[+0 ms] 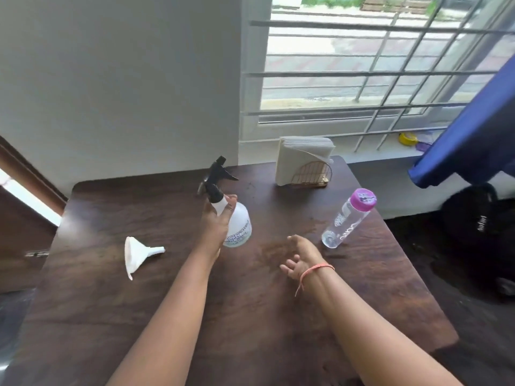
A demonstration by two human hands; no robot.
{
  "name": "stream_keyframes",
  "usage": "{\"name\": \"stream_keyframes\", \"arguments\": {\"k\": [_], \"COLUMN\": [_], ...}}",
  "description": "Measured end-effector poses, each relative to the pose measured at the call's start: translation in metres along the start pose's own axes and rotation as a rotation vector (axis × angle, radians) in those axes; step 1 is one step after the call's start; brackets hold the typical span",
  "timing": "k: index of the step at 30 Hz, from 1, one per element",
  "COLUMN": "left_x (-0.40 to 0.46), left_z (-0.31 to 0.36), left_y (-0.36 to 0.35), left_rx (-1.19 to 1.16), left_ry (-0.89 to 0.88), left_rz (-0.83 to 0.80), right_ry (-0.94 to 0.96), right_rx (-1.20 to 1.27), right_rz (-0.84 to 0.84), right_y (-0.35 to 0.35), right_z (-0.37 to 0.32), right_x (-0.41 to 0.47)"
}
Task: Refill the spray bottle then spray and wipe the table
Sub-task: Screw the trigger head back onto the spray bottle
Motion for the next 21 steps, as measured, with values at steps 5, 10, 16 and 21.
{"name": "stream_keyframes", "arguments": {"k": [5,10,16,21], "left_x": [-0.009,-0.012,0.003,0.039], "left_z": [-0.018,-0.026,-0.019,-0.009], "left_y": [-0.021,-0.026,-0.01,0.021], "left_rx": [0.081,0.115,0.11,0.135], "left_ry": [-0.029,-0.007,-0.006,-0.042], "left_rz": [-0.012,-0.028,0.015,0.095], "right_ry": [0.333,0.6,0.665,0.851], "right_rx": [0.112,-0.078,-0.041,0.002], "right_rz": [0.501,0.504,0.605,0.405], "right_y": [0.043,0.049,0.031,-0.03], "right_z": [-0.011,-0.029,-0.04,-0.038], "right_x": [0.031,0.048,0.062,0.047]}}
Point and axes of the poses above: each hand's wrist, its own x-axis towards the middle knuckle, its own y-axis out of the back of the hand, z = x × y, the point moved 1 cm from there along x, towards the middle knuckle, and after that the axes turned 13 degrees about z, right-handed, at the moved point
